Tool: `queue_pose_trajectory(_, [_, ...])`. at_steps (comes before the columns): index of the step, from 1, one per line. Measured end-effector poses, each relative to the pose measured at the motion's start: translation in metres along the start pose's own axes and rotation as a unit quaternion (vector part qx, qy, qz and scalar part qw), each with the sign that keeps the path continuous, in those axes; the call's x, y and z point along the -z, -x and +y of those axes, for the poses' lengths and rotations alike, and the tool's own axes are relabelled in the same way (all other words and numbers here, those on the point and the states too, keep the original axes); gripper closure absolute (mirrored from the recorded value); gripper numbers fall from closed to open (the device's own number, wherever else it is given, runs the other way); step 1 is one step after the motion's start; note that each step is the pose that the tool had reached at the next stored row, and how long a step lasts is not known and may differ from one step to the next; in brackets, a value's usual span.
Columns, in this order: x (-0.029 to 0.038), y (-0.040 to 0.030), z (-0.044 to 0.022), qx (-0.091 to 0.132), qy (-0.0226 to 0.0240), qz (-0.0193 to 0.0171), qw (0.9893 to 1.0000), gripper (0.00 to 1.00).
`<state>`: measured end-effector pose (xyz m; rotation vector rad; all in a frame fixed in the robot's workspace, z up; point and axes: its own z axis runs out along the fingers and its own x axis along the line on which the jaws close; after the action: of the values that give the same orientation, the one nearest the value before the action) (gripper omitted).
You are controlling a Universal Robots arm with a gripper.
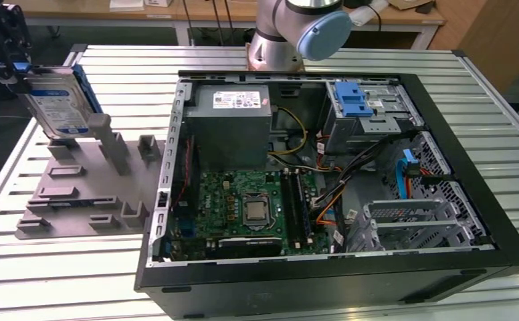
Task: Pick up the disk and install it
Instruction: 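Pick up the disk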
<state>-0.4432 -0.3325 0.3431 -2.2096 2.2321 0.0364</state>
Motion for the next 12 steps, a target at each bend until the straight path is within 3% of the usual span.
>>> queue_pose_trajectory(12, [0.0017, 0.0000, 0.0000, 0.000, 0.0000, 0.0000, 1.0000, 0.64])
